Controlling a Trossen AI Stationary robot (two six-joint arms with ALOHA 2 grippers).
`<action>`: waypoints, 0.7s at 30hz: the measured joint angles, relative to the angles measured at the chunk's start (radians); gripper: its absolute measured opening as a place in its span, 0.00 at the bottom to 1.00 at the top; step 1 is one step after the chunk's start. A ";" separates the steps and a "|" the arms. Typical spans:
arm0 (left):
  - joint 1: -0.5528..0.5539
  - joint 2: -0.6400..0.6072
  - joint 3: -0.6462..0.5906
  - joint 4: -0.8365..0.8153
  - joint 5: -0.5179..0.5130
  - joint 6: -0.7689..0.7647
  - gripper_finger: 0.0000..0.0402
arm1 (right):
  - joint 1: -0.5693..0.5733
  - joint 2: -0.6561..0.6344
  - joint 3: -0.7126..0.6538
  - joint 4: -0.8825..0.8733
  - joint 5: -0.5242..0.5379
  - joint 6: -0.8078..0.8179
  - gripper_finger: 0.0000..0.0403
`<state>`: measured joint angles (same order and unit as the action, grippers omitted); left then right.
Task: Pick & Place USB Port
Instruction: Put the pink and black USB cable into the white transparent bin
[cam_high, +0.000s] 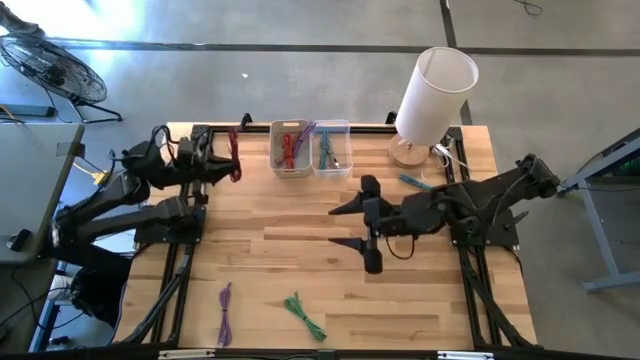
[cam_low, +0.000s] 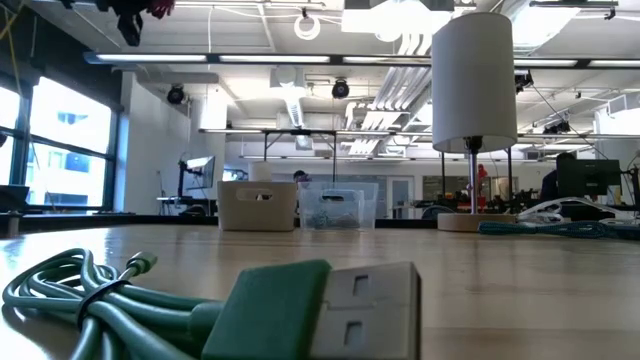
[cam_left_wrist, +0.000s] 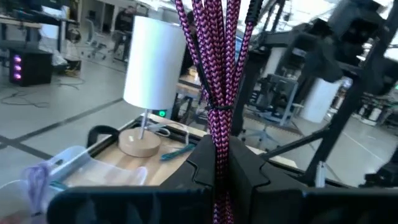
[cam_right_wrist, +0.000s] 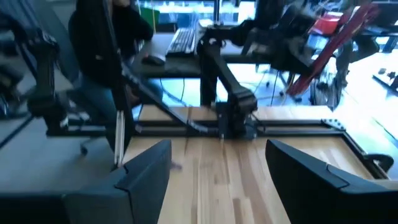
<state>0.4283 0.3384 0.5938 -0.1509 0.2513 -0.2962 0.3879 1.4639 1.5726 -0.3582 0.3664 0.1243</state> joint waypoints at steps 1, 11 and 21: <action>-0.042 0.017 0.000 0.005 -0.024 -0.001 0.03 | -0.009 0.000 0.000 0.011 -0.010 -0.001 0.63; -0.459 0.320 -0.001 0.394 -0.145 0.110 0.03 | -0.067 0.052 0.000 0.126 -0.134 -0.044 0.63; -0.554 0.495 0.000 0.687 -0.178 0.202 0.03 | -0.177 0.112 0.000 0.219 -0.170 -0.054 0.63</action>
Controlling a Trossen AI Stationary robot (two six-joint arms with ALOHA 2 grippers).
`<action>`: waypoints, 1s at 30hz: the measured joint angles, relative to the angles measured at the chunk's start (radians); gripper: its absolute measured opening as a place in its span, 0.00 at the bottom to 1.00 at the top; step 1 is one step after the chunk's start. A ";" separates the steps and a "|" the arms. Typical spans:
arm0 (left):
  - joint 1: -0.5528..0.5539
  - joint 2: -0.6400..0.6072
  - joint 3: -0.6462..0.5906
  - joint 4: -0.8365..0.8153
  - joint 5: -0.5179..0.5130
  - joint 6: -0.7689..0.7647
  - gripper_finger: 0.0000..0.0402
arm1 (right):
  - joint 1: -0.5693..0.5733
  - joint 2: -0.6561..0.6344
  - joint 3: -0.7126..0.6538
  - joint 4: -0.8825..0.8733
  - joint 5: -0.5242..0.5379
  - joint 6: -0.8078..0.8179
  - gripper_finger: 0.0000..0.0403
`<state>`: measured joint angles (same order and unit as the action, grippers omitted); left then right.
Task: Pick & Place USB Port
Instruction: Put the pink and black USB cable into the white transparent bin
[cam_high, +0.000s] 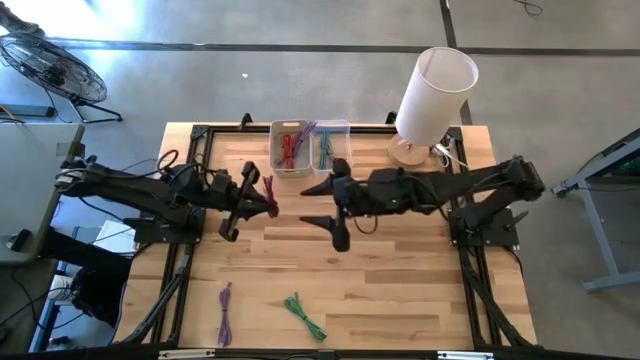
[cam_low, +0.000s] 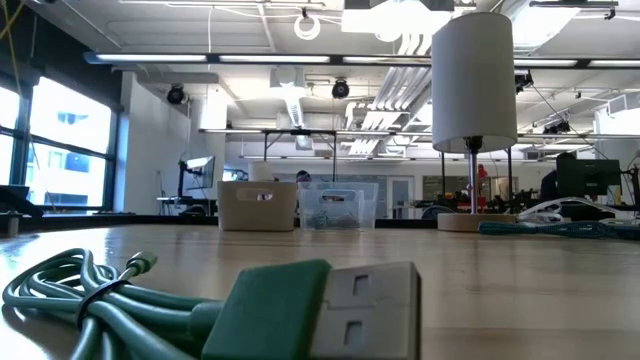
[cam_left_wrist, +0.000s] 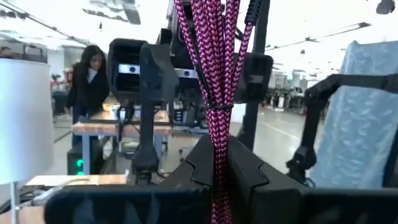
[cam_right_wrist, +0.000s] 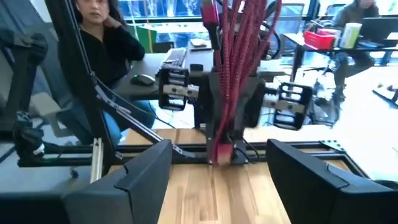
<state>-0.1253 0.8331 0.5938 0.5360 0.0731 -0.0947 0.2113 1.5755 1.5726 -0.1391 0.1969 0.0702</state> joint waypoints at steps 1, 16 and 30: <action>0.000 0.006 0.000 -0.001 0.000 0.007 0.03 | -0.011 0.010 0.000 0.018 -0.017 0.005 0.63; 0.001 0.094 0.000 -0.006 0.011 0.120 0.03 | -0.100 0.082 0.000 0.114 -0.129 0.008 0.63; 0.001 0.099 0.000 -0.006 -0.013 0.147 0.03 | -0.116 0.091 0.000 0.114 -0.232 0.034 0.63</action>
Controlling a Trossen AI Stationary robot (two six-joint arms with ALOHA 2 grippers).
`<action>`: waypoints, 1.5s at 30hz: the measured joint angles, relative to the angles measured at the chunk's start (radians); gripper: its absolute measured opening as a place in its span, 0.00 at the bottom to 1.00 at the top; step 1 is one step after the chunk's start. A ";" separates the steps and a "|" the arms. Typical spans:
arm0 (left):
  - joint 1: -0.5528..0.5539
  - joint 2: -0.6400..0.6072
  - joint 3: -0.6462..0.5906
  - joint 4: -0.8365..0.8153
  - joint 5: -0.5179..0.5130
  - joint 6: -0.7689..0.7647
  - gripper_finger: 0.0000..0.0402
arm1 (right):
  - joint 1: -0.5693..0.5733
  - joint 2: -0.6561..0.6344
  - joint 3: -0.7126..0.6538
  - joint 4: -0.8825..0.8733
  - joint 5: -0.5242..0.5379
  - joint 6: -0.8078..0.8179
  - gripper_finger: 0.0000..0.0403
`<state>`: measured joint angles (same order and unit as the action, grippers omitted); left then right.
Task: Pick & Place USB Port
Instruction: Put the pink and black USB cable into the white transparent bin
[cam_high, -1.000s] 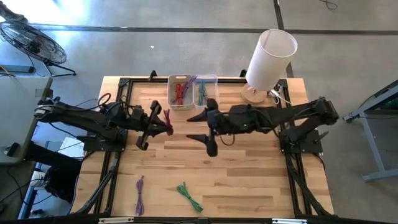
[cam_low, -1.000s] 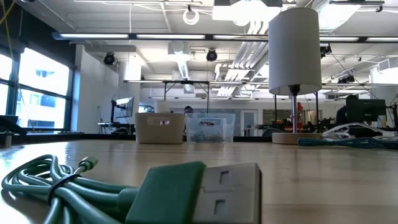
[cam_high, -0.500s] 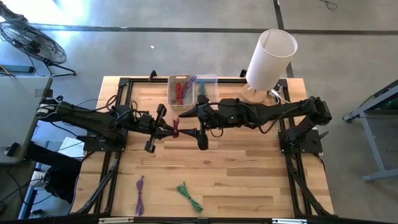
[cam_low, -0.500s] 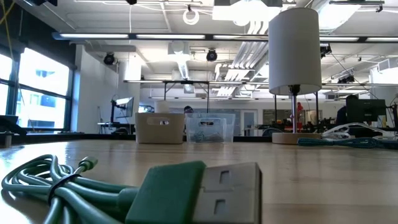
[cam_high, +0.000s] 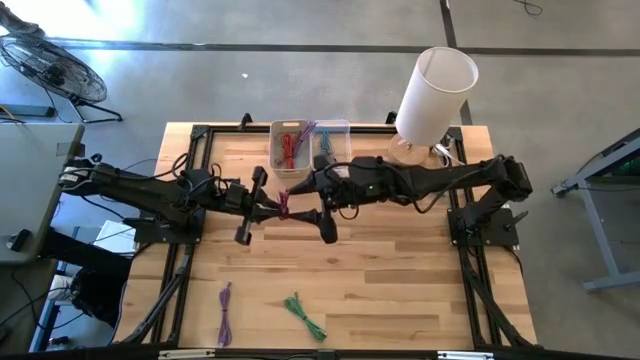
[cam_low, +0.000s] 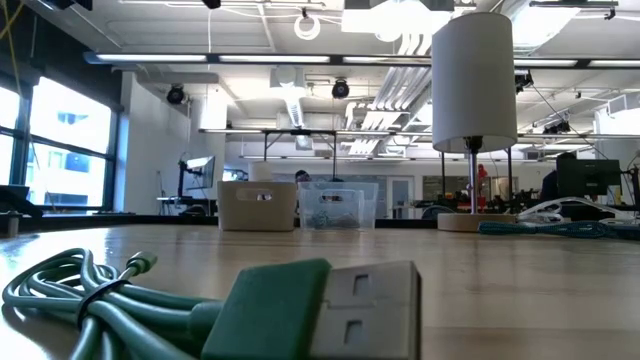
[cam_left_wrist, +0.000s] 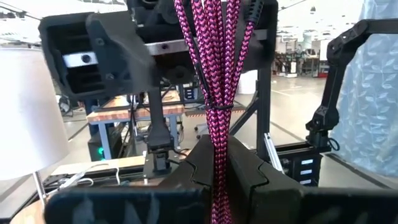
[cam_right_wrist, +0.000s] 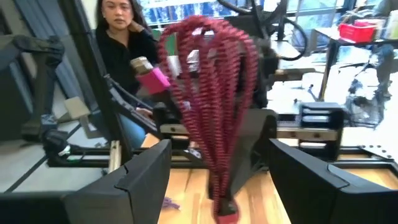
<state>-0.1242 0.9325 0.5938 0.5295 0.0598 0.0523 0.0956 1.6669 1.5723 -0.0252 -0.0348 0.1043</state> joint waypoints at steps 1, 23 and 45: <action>0.000 0.000 0.000 0.000 -0.006 0.003 0.03 | 0.000 0.007 0.000 0.005 -0.009 0.000 0.63; 0.000 0.007 0.000 -0.020 0.003 0.022 0.03 | -0.012 0.045 0.000 0.049 -0.027 -0.060 0.31; 0.001 -0.046 0.000 -0.068 -0.047 0.034 0.36 | -0.005 0.030 0.000 -0.133 0.096 -0.044 0.04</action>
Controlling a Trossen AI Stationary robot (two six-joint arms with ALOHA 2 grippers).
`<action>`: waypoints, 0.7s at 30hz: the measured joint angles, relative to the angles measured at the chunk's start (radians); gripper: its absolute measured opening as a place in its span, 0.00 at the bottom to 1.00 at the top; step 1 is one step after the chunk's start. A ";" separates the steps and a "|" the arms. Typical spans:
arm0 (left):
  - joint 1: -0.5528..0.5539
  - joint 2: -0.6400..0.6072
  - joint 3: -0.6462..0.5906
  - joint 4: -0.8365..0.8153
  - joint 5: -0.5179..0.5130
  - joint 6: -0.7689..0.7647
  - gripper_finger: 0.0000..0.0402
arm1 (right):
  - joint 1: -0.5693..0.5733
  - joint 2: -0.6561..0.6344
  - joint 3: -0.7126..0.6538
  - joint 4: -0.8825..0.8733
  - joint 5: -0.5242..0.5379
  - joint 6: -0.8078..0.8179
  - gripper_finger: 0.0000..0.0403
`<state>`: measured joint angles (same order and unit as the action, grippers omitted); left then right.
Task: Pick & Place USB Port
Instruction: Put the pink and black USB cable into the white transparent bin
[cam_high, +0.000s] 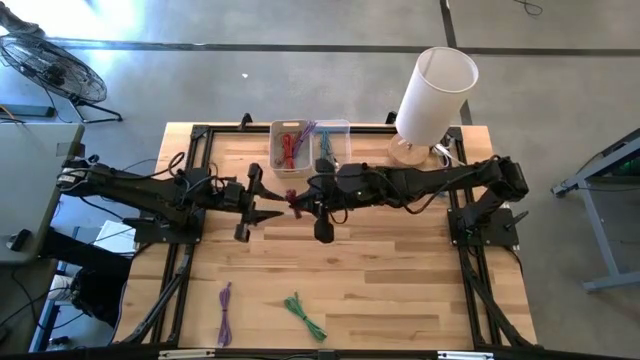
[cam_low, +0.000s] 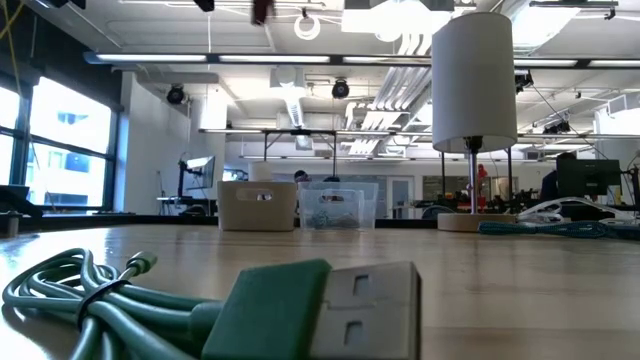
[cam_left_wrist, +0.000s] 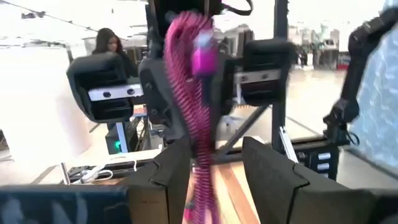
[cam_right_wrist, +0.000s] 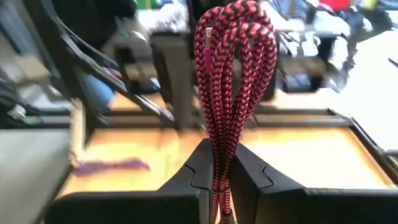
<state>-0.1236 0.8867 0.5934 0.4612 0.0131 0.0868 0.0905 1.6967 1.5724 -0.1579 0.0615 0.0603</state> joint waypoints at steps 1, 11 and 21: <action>-0.001 -0.014 0.000 -0.015 0.003 0.013 0.36 | 0.005 -0.003 0.000 -0.023 0.027 0.002 0.04; -0.001 -0.172 0.001 -0.220 -0.052 0.113 0.36 | 0.027 -0.132 0.001 -0.311 0.324 0.200 0.04; -0.001 -0.287 0.000 -0.493 -0.258 0.158 0.36 | -0.094 -0.146 0.001 -0.511 0.430 0.460 0.04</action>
<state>-0.1242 0.6000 0.5938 -0.0323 -0.2444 0.2443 -0.0035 1.5504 1.5738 -0.6686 0.4917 0.5200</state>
